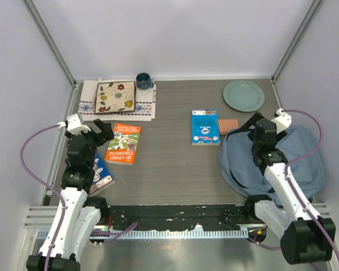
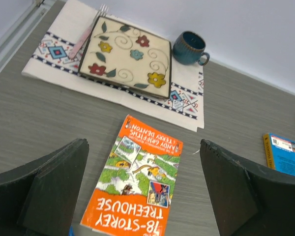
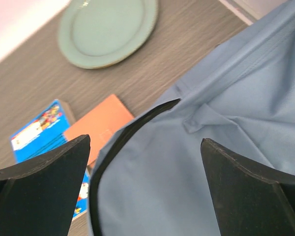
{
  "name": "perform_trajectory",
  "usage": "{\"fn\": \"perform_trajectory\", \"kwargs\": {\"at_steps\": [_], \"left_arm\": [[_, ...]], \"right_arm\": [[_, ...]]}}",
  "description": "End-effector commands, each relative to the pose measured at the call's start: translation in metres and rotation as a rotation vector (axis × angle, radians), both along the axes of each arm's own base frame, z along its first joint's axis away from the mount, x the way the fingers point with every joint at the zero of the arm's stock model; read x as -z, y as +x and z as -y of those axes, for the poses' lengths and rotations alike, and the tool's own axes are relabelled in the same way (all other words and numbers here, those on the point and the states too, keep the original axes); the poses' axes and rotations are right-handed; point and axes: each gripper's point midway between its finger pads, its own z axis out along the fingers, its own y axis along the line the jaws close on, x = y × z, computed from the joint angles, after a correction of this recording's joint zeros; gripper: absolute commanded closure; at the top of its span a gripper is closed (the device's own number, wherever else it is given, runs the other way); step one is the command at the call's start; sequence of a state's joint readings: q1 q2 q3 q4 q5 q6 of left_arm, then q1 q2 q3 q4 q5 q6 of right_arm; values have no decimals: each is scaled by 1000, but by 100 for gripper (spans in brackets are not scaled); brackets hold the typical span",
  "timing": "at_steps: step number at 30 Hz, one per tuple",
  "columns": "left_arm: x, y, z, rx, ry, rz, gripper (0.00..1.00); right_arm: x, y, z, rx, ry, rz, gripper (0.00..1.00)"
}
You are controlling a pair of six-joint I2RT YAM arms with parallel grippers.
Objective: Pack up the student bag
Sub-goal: Pick up the student bag at the center of the board.
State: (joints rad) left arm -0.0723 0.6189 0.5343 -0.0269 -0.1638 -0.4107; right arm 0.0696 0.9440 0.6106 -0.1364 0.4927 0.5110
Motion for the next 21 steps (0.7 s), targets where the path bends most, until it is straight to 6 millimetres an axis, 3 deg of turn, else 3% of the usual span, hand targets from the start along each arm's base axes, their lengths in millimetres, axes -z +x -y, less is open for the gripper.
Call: {"fn": "perform_trajectory", "kwargs": {"at_steps": [1,3,6,10,18,21], "left_arm": [[-6,-16,-4,-22,-7,-64,0],[-15,-21,4,25,-13,-65,0],[-15,-37,-14,-142,-169,-129,0],[-6,-46,-5,-56,-94,-183,1],[16,-52,19,80,-98,-279,0],[23,-60,19,88,-85,-346,0]], "right_arm": [[-11,-2,-24,-90,116,80,0],[-9,-3,-31,-142,120,67,0],[-4,-6,-34,-157,125,33,0],[2,-18,-24,-78,143,4,0],[-21,-30,-20,-16,195,56,0],[-16,-36,-24,19,274,37,0]]}}
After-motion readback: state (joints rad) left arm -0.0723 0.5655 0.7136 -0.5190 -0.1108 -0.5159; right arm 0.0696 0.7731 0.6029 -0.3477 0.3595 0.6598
